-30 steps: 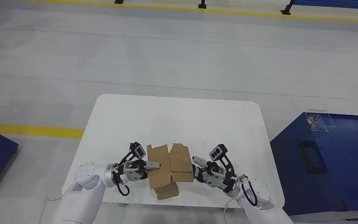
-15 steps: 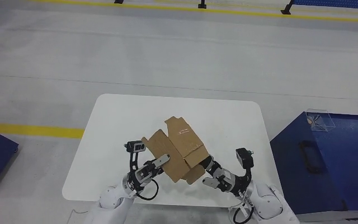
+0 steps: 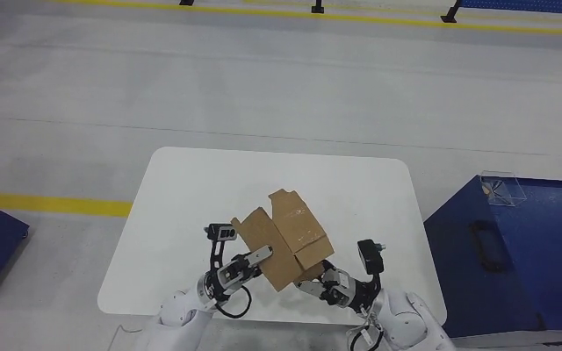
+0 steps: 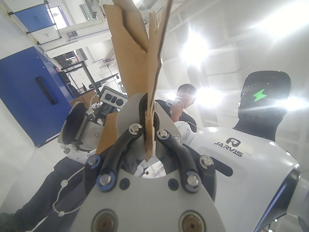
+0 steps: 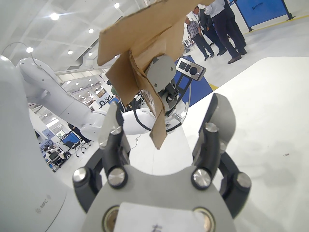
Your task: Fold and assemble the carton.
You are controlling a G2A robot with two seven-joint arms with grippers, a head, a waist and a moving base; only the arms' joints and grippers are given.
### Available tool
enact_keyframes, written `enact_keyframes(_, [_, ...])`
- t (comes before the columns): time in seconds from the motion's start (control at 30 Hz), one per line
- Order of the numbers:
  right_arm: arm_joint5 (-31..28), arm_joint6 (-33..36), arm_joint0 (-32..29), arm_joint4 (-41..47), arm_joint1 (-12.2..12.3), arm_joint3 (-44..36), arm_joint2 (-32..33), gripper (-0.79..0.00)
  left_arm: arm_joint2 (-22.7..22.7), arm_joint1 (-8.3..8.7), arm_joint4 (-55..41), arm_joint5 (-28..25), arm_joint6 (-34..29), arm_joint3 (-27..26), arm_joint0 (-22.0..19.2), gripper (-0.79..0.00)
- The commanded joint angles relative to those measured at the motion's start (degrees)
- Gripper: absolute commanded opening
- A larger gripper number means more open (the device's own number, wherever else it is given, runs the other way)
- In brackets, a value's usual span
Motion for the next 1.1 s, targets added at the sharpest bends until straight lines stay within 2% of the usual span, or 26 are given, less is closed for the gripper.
enact_keyframes(0.0, [-0.28, -0.68, 0.02, -0.9, -0.03, 0.18, -0.19, -0.785, 0.02, 0.12, -0.58, 0.34, -0.33, 0.05, 0.02, -0.785])
enact_keyframes(0.2, [0.27, -1.37, -0.3, -1.71, 0.04, -0.17, -0.85, -0.785, -0.05, 0.32, -2.37, 0.84, -0.84, 0.59, 0.01, -0.785])
enact_keyframes(0.27, [0.57, -0.98, -0.28, -1.17, 0.17, -0.64, -0.88, -0.785, -0.11, 0.38, -2.42, 0.81, -0.81, 0.93, -0.03, -0.64])
enact_keyframes(0.3, [0.8, -0.64, -0.3, -1.12, 0.26, -0.82, -0.8, -0.785, -0.32, 0.42, -2.46, 0.67, -0.67, 1.26, -0.1, -0.403])
enact_keyframes(0.33, [0.97, -0.42, -0.32, -1.01, 0.34, -1.09, -0.7, -0.785, -0.52, 0.45, -2.69, 0.48, -0.48, 1.51, -0.11, 0.0])
enact_keyframes(0.5, [3.5, 1.81, -0.89, 1.69, 0.84, -2.53, -0.58, -0.785, -4.13, 0.96, -3.68, -1.46, 1.47, 4.64, -0.61, 0.0])
enact_keyframes(0.6, [7.38, 5.18, -1.26, 3.84, 1.27, -3.96, -0.51, -0.785, -8.61, 1.47, -8.65, -1.48, 1.94, 8.63, -1.73, 0.0])
enact_keyframes(0.73, [14.72, 12.09, -2.01, 4.92, 2.0, -6.47, -0.29, -0.785, -14.47, 2.23, -10.45, 2.45, 7.53, 14.65, -5.35, 0.0])
enact_keyframes(0.83, [19.82, 17.64, -2.83, 3.16, 2.5, -9.06, -0.52, -0.785, -16.48, 2.64, -11.36, 6.43, 7.01, 14.67, -6.48, 0.0])
enact_keyframes(0.97, [25.14, 24.3, -3.63, 1.79, 3.09, -12.16, -1.0, -0.785, -16.58, 3.04, -9.78, 10.59, 1.56, 10.76, -6.16, 0.0])
enact_keyframes(1.07, [27.38, 27.35, -3.91, 0.68, 3.4, -14.18, -1.54, -0.785, -16.08, 3.34, -5.83, 11.53, -2.8, 8.2, -6.28, 0.0])
